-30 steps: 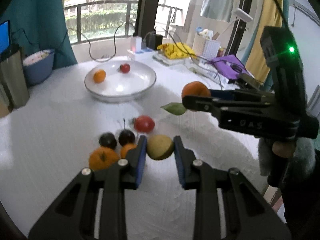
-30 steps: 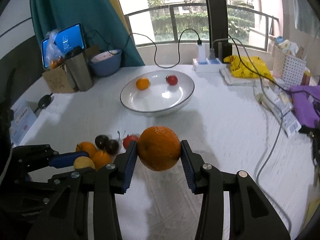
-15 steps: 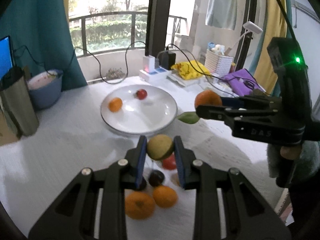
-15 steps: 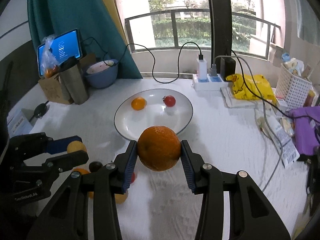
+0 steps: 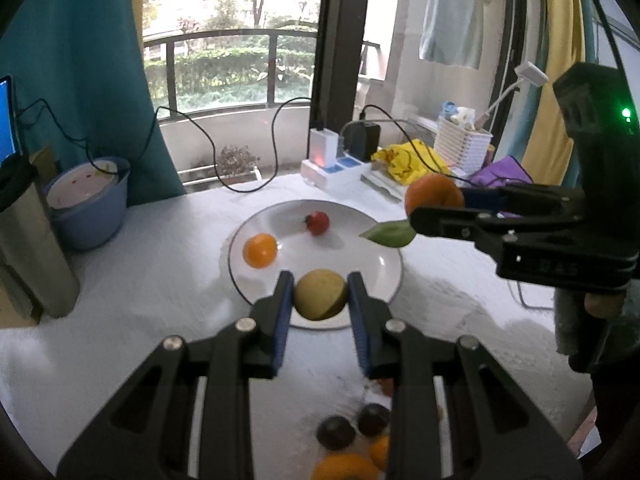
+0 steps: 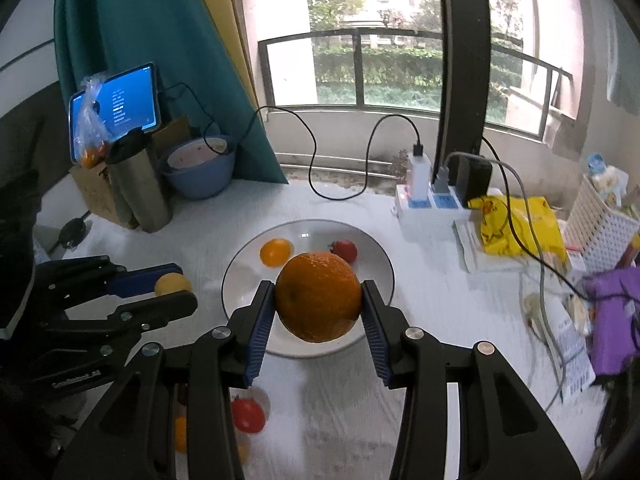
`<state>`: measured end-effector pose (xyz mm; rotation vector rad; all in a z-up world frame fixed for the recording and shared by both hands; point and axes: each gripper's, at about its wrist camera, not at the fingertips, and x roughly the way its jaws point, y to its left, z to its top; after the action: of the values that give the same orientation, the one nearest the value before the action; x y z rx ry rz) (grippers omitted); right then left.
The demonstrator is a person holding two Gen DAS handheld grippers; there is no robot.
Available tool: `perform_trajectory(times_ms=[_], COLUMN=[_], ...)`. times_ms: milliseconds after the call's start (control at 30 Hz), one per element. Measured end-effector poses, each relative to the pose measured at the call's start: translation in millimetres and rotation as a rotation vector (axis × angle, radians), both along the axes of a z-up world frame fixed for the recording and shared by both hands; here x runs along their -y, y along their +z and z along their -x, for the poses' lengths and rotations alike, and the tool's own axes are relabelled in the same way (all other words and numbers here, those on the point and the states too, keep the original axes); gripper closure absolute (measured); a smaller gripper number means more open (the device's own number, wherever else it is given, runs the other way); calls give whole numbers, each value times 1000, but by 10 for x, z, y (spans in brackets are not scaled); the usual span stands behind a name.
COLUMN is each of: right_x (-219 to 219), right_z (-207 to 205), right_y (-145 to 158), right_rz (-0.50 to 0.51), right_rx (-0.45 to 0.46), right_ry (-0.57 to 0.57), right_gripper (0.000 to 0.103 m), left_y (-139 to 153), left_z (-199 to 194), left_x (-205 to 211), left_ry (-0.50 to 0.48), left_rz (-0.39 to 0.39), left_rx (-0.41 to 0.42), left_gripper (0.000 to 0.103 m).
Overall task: Organize fruits
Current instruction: 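Carry the kiwi and the large orange in both grippers onto the plate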
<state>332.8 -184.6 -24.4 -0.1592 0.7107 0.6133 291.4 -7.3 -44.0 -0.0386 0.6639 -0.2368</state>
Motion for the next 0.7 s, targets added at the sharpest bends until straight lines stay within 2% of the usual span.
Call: perform_trajectory(times_ms=[167, 433, 700], right_x=[-159, -332, -516], right_z=[-190, -512, -792], right_y=[-16, -181, -391], right_rz=[17, -8, -54], right_rx=[2, -35, -69], right_ry=[14, 17, 18], right_gripper=[57, 57, 57], left_y=[-94, -349, -434], left_z=[-204, -600, -794], left_x=[-93, -148, -160], left_ry=[10, 14, 19], left_rz=[26, 58, 82], left_rx=[-28, -104, -124], left_gripper=[75, 75, 75])
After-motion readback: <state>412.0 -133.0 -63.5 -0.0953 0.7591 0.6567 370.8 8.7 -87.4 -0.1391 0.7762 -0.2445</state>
